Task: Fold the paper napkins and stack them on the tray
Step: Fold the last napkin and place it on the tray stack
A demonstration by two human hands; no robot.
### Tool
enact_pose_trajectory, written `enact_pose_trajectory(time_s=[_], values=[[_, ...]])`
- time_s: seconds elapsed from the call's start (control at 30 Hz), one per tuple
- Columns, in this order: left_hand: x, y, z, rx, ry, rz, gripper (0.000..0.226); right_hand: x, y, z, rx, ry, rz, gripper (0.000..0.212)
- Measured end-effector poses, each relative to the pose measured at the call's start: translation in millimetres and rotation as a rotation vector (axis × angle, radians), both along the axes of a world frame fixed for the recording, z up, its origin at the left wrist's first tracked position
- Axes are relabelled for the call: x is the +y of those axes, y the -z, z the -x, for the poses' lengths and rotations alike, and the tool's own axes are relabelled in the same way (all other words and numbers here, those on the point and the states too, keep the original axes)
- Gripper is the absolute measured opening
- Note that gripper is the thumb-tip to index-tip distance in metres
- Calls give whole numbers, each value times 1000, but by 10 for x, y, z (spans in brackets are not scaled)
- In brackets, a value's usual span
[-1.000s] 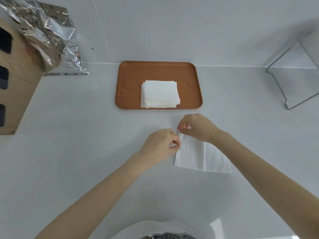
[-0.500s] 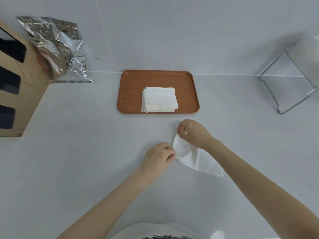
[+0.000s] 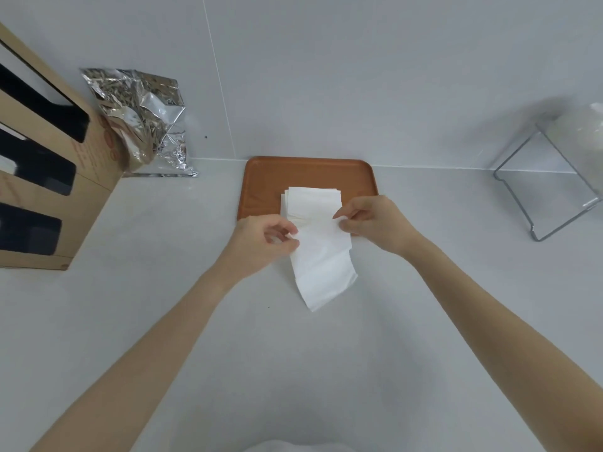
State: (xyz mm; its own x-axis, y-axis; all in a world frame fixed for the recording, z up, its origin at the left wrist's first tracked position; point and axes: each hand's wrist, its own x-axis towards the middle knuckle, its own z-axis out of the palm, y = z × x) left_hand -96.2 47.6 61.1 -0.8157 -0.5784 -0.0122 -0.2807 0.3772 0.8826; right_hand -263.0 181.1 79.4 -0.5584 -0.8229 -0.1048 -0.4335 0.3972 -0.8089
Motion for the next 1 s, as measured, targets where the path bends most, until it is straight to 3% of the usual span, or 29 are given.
enact_pose_trajectory(time_s=[0.2, 0.4, 0.63, 1.0], values=[[-103, -337, -116, 121, 15, 154, 17, 148, -281, -183, 58, -15, 126, 13], [6, -13, -376, -36, 131, 170, 27, 447, 128, -426, 22, -44, 53, 19], [160, 523, -527, -253, 219, 75, 11, 652, 654, -588, -68, -53, -107, 15], [-182, 442, -56, -180, 99, 111, 6, 242, 665, -247, 2, 78, -16, 6]])
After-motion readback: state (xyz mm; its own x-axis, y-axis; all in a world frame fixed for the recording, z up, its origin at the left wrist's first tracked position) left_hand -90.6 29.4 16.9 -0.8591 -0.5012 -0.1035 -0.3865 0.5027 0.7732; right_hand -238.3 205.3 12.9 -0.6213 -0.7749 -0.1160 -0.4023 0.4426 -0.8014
